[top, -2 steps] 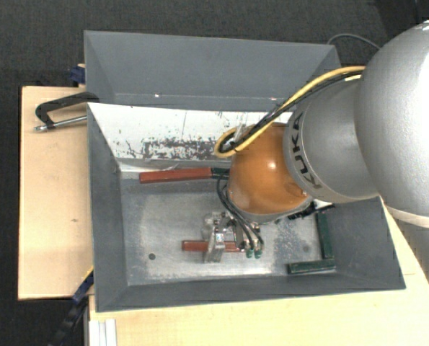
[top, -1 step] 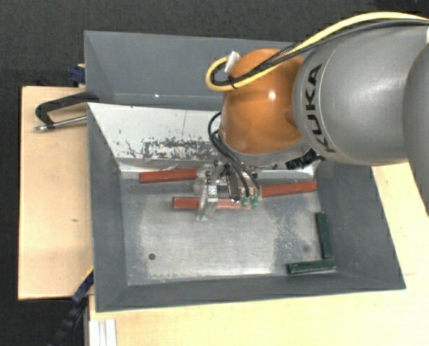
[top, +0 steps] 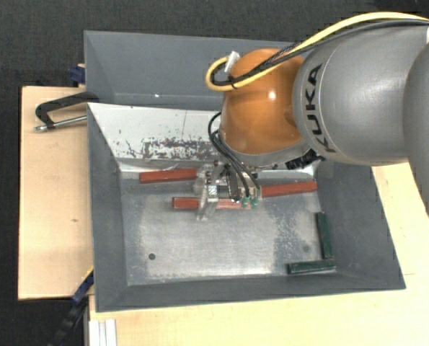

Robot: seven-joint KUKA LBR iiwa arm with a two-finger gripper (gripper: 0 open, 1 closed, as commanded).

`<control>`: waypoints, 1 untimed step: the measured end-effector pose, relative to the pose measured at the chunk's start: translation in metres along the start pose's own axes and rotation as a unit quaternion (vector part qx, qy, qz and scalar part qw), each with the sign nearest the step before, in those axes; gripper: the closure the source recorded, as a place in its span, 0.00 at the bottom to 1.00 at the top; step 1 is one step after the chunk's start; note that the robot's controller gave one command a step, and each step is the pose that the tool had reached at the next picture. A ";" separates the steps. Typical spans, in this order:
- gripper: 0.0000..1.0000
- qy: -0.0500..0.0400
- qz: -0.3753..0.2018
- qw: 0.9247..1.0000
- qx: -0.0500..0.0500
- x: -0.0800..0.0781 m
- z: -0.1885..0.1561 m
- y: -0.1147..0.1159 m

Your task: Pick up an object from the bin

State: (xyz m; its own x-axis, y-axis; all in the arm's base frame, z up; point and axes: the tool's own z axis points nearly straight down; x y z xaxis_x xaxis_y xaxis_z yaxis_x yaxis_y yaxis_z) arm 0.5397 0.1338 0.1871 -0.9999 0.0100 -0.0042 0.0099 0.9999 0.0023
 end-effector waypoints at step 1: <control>1.00 0.003 -0.005 1.000 0.001 0.015 -0.053 -0.030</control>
Offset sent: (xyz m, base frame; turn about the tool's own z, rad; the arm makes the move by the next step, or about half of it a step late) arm -0.0042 -0.0531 0.1377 0.0041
